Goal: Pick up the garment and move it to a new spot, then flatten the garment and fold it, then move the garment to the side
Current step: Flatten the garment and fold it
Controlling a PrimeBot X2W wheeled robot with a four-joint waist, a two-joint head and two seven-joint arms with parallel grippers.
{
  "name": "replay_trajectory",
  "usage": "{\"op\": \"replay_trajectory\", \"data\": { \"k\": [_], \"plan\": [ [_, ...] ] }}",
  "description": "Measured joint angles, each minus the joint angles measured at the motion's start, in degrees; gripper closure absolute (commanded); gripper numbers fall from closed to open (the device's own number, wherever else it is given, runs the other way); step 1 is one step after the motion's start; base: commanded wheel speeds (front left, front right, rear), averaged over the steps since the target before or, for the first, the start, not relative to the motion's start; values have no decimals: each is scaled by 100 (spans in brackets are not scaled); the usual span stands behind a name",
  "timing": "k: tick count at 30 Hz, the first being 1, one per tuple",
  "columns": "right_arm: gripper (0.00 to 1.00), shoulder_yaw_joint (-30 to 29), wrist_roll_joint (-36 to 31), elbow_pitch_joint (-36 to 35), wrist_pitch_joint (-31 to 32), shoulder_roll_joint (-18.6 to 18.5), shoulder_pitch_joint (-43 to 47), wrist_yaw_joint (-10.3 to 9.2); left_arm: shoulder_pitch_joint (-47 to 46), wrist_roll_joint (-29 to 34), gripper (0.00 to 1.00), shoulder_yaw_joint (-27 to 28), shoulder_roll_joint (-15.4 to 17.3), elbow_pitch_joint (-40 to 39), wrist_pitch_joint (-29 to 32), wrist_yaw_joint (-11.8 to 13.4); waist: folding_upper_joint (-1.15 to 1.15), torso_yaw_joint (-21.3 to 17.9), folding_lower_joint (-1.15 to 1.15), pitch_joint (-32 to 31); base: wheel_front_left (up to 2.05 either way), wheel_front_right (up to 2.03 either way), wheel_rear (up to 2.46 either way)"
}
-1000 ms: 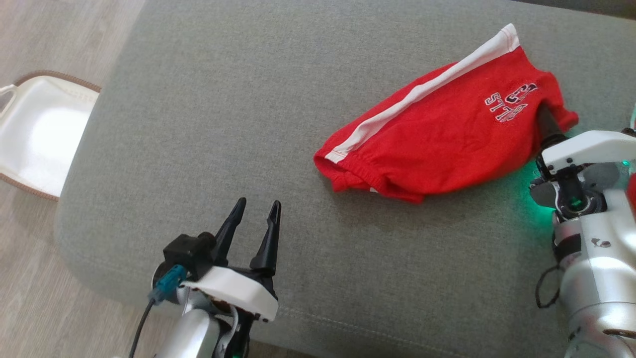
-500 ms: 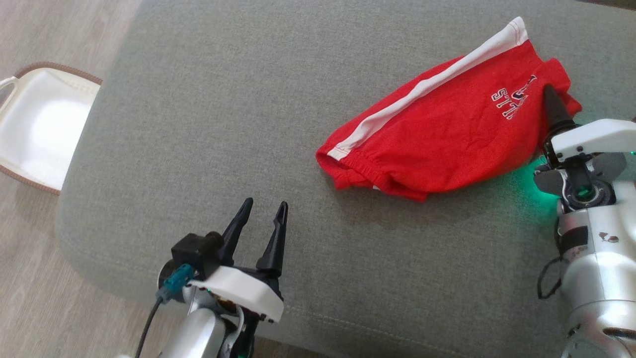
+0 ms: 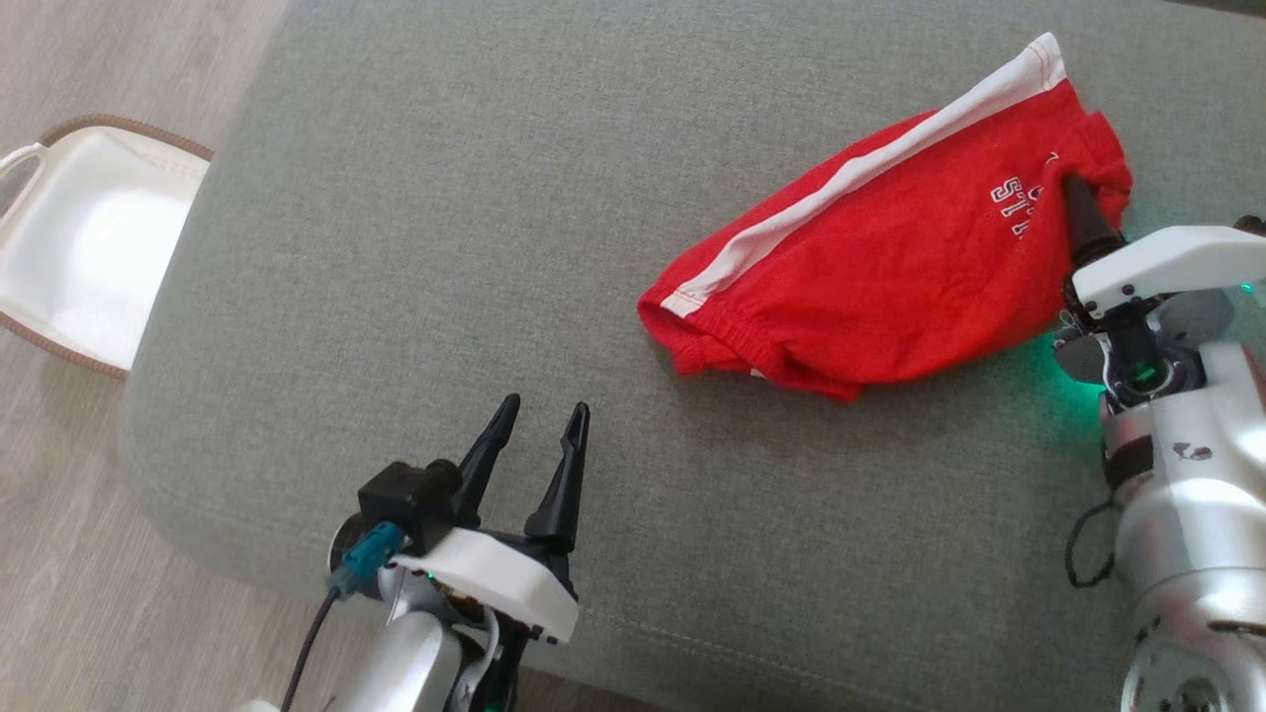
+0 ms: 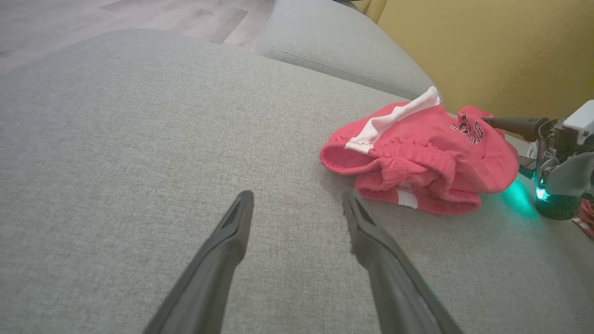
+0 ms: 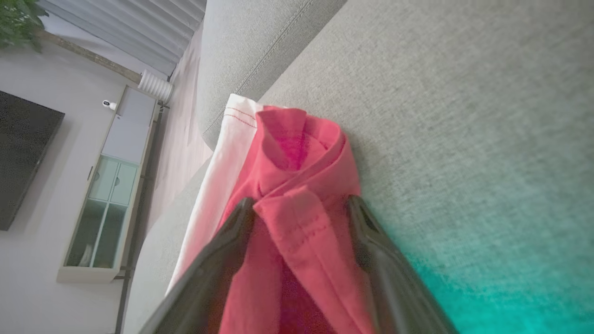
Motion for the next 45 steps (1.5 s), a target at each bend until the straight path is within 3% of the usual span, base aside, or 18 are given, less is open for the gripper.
{"op": "replay_trajectory", "data": {
  "k": [9,10,11,12,23,37,45],
  "plan": [
    [0,-151,-1025,837,-197,-165,-508,1,-2,-49,0,-23,0,-1,0,47,0,10,0,65,0,0,0],
    [28,-144,-1089,883,-189,-181,-546,1,-3,-49,0,-25,0,-1,0,47,0,5,0,69,0,0,0],
    [77,-122,-1154,921,-188,-187,-586,1,-3,-49,0,-24,0,0,0,47,0,-2,0,72,0,0,0],
    [100,-115,-1189,948,-188,-190,-612,1,-4,-49,0,-24,0,0,0,47,0,-10,0,73,0,0,0],
    [100,-158,-995,964,-263,-102,-571,1,-9,-48,0,20,0,59,0,47,0,-177,0,-91,0,0,0],
    [100,-337,168,-428,-888,180,1106,1,225,79,0,396,1,141,0,19,0,-920,0,-606,0,0,0],
    [100,534,1416,-742,-1230,226,1926,1,447,163,0,533,2,209,0,-49,0,-1319,0,-951,0,0,0]
  ]
}}
